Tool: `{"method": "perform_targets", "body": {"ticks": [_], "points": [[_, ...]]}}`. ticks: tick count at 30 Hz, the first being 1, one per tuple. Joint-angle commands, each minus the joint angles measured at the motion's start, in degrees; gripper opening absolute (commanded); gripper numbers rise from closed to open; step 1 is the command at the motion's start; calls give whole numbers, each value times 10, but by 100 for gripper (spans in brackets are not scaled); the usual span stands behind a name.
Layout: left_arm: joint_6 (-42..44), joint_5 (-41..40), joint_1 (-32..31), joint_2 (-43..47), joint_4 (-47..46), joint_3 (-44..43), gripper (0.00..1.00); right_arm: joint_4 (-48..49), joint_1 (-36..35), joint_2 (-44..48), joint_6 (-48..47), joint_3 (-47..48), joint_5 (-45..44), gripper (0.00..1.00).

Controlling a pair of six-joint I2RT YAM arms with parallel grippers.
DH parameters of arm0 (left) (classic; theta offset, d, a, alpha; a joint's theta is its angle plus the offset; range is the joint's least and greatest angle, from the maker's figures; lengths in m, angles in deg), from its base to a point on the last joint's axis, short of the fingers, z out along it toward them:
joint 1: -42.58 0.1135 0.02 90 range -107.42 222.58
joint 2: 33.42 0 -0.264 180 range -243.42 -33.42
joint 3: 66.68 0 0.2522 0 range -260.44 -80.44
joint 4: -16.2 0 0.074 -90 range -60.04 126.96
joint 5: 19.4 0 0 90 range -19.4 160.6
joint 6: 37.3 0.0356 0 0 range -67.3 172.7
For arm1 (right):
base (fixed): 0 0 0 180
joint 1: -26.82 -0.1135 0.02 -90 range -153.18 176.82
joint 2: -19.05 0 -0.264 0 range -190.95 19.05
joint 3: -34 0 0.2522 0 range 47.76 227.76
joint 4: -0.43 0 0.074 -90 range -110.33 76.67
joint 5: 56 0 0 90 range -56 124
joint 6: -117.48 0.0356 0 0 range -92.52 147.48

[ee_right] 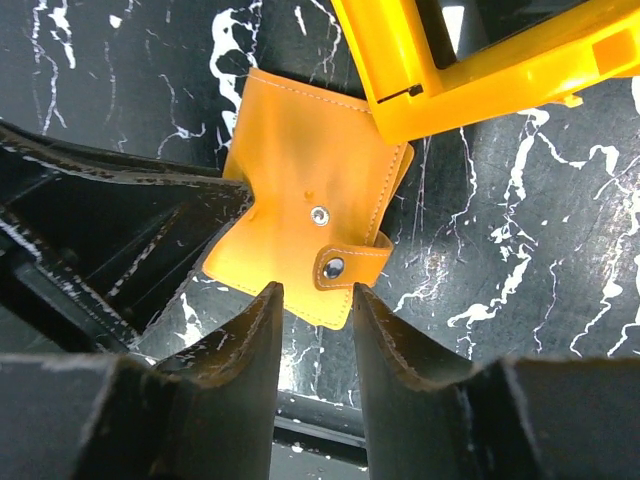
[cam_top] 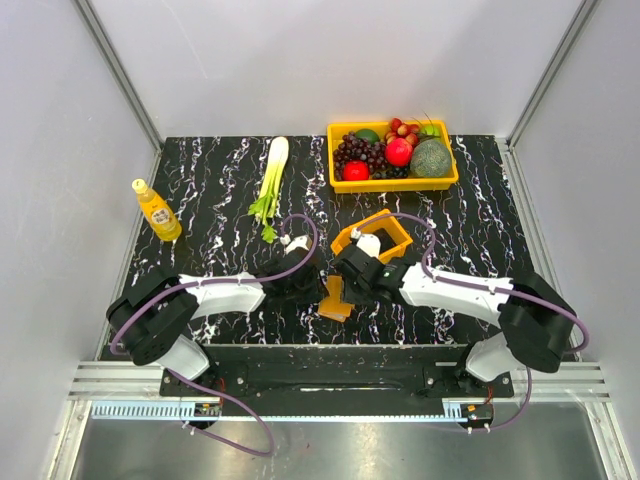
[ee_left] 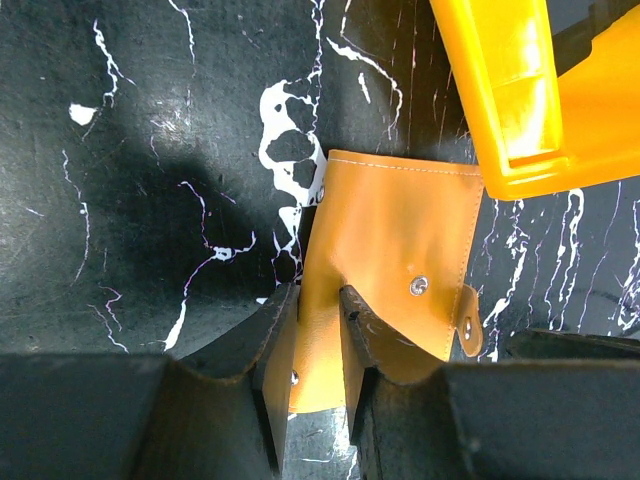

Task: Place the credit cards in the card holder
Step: Close the card holder at the center of the board.

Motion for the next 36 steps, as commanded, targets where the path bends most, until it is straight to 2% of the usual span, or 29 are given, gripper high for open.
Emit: {"method": "perform_targets", "body": {"ticks": [1, 9, 13, 21, 23, 24, 28, 36], "points": [[-8, -3, -8, 4, -10, 3, 27, -24, -7, -15, 13, 29, -19, 38], [-10, 1, -10, 5, -17, 8, 27, -43, -8, -28, 13, 41, -40, 33], [-13, 0, -11, 7, -18, 10, 27, -40, -8, -33, 11, 45, -42, 39], [-13, 0, -13, 7, -21, 11, 27, -36, -9, -61, 3, 66, -35, 38], [-13, 0, -13, 8, -21, 11, 27, -50, -9, -72, 8, 73, -44, 37], [-14, -1, -12, 8, -21, 11, 27, -57, -9, -76, 9, 75, -46, 33], [-14, -1, -13, 9, -21, 14, 27, -89, -9, -69, 18, 78, -76, 31], [-14, 2, -15, 7, -25, 13, 27, -94, -9, -74, 17, 79, -79, 22]]}}
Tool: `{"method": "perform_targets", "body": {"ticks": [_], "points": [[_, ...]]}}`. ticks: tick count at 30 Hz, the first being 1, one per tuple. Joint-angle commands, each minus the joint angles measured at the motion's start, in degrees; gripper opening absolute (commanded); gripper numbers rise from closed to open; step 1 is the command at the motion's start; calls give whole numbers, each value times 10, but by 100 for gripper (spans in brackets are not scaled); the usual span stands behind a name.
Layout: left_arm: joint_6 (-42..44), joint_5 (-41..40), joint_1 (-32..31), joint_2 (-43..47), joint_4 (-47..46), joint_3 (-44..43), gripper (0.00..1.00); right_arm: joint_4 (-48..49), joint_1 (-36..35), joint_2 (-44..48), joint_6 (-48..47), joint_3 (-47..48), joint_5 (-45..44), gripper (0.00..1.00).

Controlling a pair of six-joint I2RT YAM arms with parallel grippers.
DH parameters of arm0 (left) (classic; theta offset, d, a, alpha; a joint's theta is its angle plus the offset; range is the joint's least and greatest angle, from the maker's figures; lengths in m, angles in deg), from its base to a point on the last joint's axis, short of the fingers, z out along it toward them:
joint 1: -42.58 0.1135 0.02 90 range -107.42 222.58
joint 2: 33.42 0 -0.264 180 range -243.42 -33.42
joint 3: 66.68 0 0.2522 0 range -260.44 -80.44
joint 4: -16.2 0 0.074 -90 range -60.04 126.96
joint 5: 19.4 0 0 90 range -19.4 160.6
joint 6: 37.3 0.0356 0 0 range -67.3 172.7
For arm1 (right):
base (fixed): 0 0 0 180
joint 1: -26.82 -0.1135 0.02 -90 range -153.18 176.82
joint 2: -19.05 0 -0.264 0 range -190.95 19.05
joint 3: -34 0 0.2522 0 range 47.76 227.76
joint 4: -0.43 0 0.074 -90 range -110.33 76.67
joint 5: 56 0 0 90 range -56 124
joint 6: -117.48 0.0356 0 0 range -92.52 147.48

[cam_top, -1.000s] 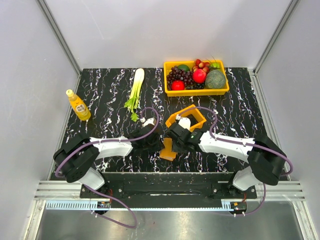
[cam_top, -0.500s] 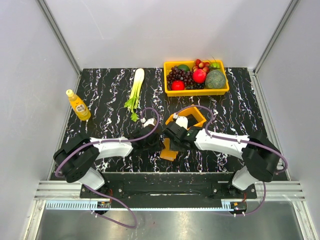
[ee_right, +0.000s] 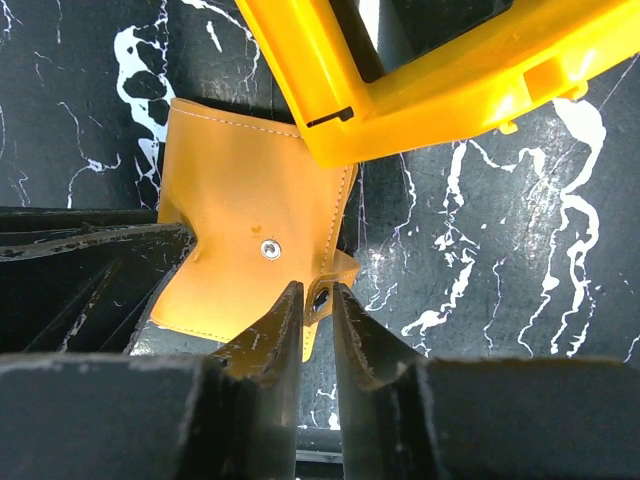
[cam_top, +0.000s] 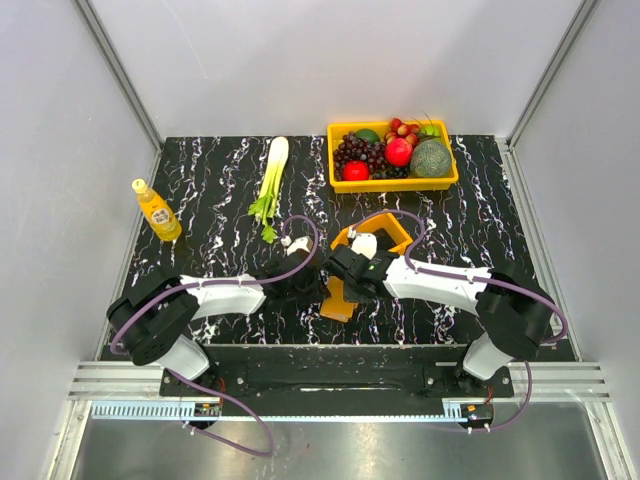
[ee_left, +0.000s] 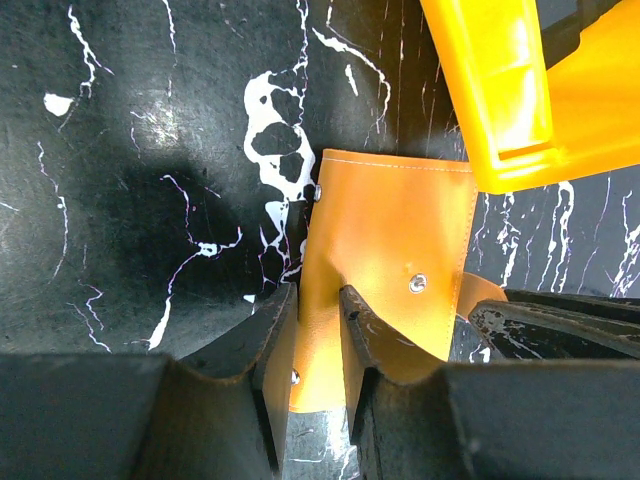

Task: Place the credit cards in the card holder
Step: Close the card holder at the center of the board.

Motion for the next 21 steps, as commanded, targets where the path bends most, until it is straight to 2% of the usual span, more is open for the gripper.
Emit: {"method": "perform_targets", "body": {"ticks": [1, 6, 9, 12, 21], "points": [[-3, 3, -7, 7, -9, 8, 27, -14, -6, 2, 8, 19, -21, 21], [-4, 2, -7, 8, -10, 10, 27, -3, -6, 19, 8, 13, -10, 14], [-4, 3, -7, 6, -10, 8, 27, 7, -6, 28, 5, 14, -2, 21], [-3, 3, -7, 4, -10, 7, 27, 17, -6, 34, 7, 7, 1, 22], [-2, 8, -8, 1, -12, 6, 27, 17, -6, 26, 10, 4, 5, 13]]}}
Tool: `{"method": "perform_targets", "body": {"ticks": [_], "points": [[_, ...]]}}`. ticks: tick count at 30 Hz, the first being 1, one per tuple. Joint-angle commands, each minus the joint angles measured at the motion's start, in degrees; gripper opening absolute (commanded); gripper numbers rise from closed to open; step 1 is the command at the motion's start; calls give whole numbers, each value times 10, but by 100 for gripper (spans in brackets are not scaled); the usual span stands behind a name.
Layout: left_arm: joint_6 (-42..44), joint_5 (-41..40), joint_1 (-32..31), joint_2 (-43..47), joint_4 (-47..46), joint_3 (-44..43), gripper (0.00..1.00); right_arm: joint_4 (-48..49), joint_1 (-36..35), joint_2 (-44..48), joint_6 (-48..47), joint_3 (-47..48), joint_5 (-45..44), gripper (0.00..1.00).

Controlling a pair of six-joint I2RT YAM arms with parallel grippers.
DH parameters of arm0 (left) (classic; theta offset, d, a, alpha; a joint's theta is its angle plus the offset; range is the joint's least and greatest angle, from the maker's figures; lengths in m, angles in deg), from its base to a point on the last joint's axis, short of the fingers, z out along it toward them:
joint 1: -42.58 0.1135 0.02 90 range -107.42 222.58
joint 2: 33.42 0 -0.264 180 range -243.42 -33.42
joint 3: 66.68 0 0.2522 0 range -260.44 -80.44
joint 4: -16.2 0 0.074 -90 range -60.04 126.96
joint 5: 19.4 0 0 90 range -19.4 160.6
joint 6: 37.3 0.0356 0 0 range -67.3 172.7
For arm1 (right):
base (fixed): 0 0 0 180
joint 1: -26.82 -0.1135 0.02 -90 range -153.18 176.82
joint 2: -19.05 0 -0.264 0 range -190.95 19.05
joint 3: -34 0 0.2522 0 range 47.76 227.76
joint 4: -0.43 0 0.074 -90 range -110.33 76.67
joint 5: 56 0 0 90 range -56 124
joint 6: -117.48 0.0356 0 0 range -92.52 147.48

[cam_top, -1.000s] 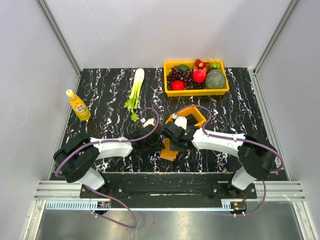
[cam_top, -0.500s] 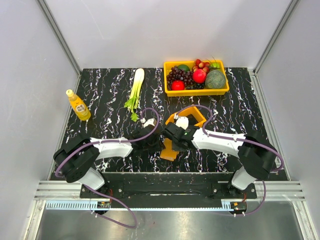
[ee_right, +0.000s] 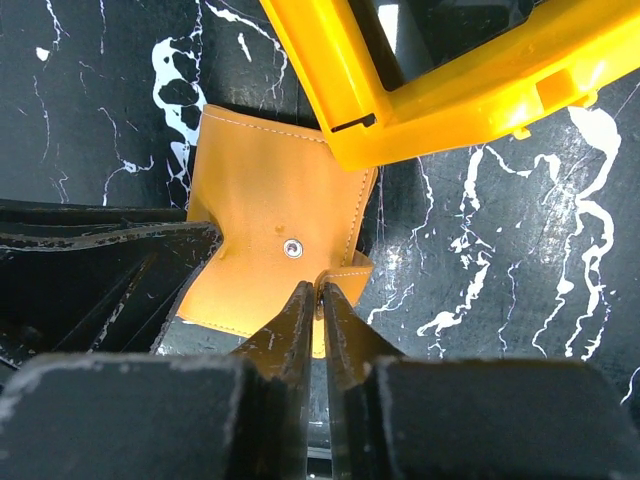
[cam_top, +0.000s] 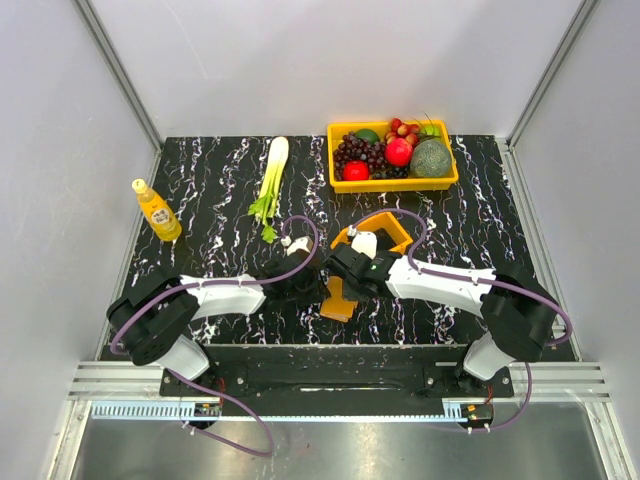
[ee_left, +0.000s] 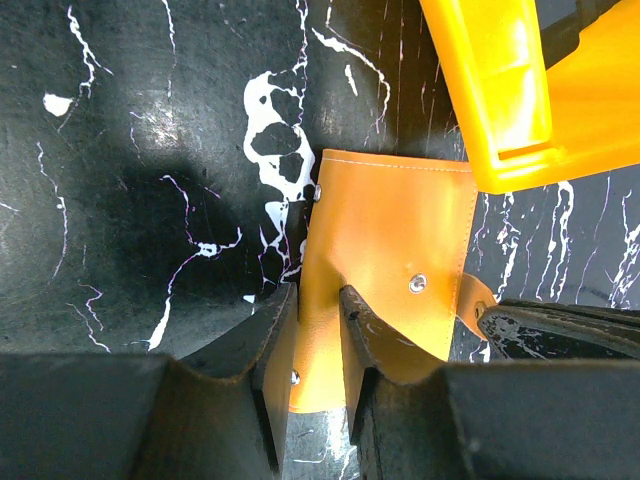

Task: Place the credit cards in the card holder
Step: Close the card holder at the center of the board.

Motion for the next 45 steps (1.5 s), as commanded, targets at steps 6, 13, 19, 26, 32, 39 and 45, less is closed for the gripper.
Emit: {"method": "perform_targets", "body": {"ticks": [6, 13, 19, 26, 32, 39, 45], "points": [[-2, 6, -9, 2, -8, 5, 27, 3, -6, 9, 12, -4, -2, 9], [-3, 5, -10, 6, -10, 6, 27, -3, -6, 4, 13, -5, 2, 13], [-4, 5, -11, 6, -9, 5, 27, -2, -6, 12, 15, -5, -1, 0], [-5, 5, -12, 3, -11, 6, 27, 28, -6, 1, 17, -9, 11, 0], [-4, 9, -16, 2, -19, 11, 27, 53, -6, -16, 21, -8, 2, 0], [-8, 14, -17, -1, -27, 17, 26, 65, -6, -40, 17, -11, 8, 0], [-7, 14, -18, -2, -27, 16, 26, 76, -6, -39, 22, -15, 9, 0]]}}
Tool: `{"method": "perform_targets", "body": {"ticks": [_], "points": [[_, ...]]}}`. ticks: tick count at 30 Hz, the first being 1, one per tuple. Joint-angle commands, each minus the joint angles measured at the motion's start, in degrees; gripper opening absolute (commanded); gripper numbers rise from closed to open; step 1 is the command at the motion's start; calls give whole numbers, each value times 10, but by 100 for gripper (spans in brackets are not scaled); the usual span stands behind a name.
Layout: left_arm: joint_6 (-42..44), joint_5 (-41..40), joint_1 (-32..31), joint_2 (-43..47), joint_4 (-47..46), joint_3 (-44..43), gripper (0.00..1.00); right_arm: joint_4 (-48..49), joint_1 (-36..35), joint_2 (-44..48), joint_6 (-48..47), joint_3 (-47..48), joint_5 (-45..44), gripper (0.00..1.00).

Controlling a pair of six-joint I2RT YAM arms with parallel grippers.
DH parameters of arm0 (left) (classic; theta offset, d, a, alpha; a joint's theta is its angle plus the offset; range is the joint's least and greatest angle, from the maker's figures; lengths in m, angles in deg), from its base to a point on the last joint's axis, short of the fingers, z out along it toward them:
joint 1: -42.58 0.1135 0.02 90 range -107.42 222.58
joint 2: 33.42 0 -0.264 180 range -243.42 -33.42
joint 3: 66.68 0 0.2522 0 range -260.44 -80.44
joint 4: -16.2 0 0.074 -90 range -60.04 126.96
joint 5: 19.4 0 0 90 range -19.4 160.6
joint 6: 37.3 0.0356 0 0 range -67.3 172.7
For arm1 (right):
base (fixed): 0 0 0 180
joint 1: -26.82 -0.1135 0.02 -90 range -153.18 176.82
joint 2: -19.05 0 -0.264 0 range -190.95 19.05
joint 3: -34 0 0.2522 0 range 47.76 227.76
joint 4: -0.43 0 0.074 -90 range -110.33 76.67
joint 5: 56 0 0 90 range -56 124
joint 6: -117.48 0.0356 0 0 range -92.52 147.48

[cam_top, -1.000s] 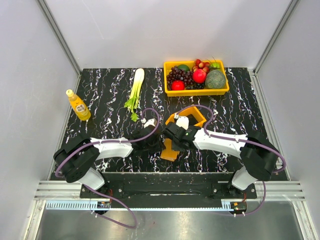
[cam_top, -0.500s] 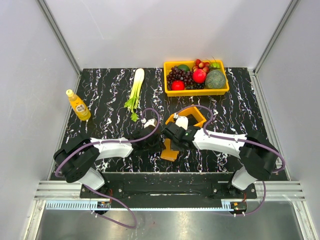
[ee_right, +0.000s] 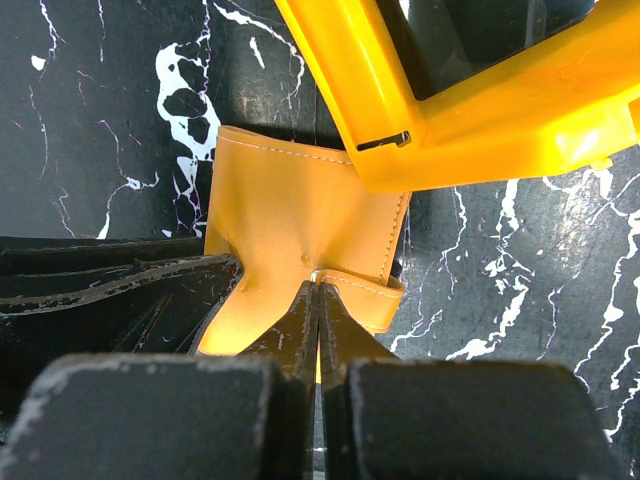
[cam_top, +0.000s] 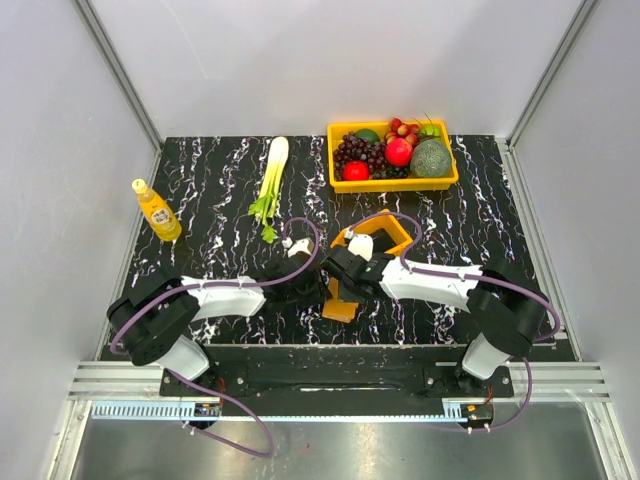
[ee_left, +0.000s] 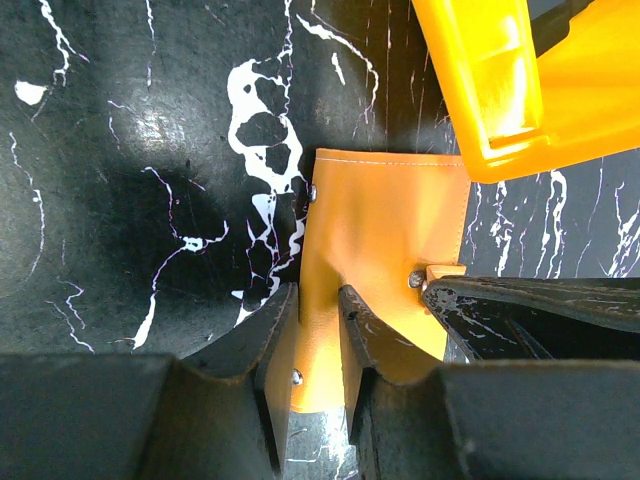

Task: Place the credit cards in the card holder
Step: Close the card holder at the center of the board.

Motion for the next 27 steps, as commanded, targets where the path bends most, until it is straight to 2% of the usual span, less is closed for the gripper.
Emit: {"method": "perform_targets", "body": {"ticks": [1, 14, 18, 23, 27], "points": [[-1, 13, -9, -2, -10, 6, 26, 29, -6, -3, 10, -5, -4, 0], [-1, 12, -9, -3, -10, 6, 26, 56, -6, 24, 9, -19, -6, 0], [0, 14, -10, -5, -10, 5, 26, 47, -6, 19, 8, -18, -16, 0], [0, 11, -10, -4, -7, 6, 26, 40, -5, 65, 14, -32, -46, 0], [0, 12, -10, -7, -7, 3, 26, 38, -3, 62, 8, -30, -32, 0]]}}
